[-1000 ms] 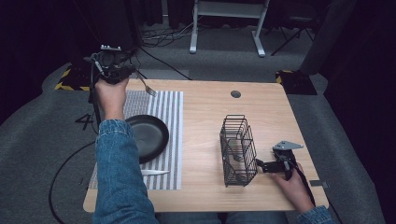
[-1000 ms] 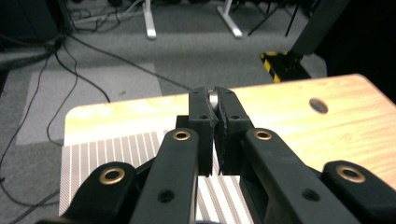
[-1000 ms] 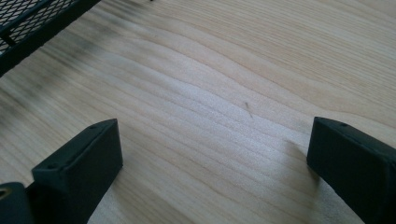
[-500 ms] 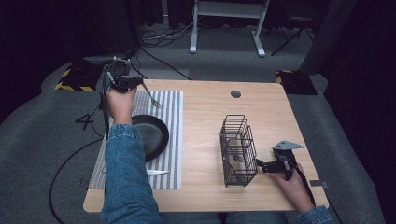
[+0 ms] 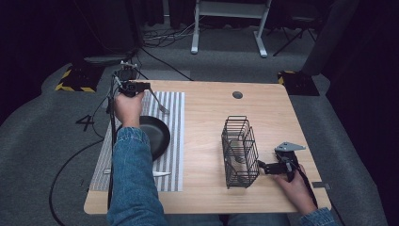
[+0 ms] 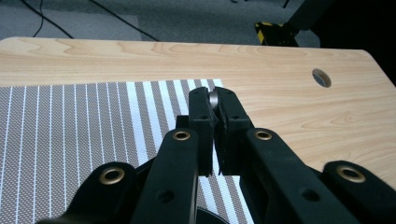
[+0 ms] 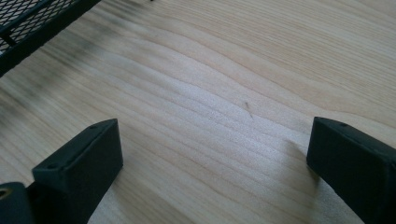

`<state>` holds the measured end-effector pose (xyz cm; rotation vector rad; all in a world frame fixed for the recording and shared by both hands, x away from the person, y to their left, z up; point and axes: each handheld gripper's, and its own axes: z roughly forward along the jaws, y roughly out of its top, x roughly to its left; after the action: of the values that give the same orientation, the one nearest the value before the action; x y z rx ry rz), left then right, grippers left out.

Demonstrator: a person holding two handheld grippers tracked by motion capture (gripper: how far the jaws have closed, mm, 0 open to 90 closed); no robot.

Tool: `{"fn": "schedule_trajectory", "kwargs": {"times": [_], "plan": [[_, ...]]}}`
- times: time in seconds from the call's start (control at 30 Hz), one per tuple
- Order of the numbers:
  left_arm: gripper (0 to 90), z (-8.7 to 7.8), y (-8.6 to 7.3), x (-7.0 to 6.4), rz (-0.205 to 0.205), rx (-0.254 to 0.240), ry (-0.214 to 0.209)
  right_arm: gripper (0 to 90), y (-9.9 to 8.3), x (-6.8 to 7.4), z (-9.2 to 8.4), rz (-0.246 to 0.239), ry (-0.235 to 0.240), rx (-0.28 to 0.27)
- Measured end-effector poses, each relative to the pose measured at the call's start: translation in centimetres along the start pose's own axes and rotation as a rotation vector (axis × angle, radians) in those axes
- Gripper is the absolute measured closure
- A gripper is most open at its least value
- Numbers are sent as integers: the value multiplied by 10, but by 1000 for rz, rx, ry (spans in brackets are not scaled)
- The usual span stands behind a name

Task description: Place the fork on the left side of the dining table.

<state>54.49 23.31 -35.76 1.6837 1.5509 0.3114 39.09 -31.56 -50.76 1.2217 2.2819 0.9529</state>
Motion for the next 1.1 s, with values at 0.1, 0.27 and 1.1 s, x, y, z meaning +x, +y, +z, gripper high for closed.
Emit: {"fn": "schedule_trajectory", "kwargs": {"times": [0.1, 0.27, 1.1], "plan": [[864, 1, 0, 0, 1, 5, -4, 35, 0, 0, 0, 0, 0, 0], [862, 1, -1, 3, -9, -1, 3, 36, 0, 0, 0, -1, 1, 0], [707, 7, -17, 61, -69, -17, 33, 40, 0, 0, 0, -3, 0, -2]]}}
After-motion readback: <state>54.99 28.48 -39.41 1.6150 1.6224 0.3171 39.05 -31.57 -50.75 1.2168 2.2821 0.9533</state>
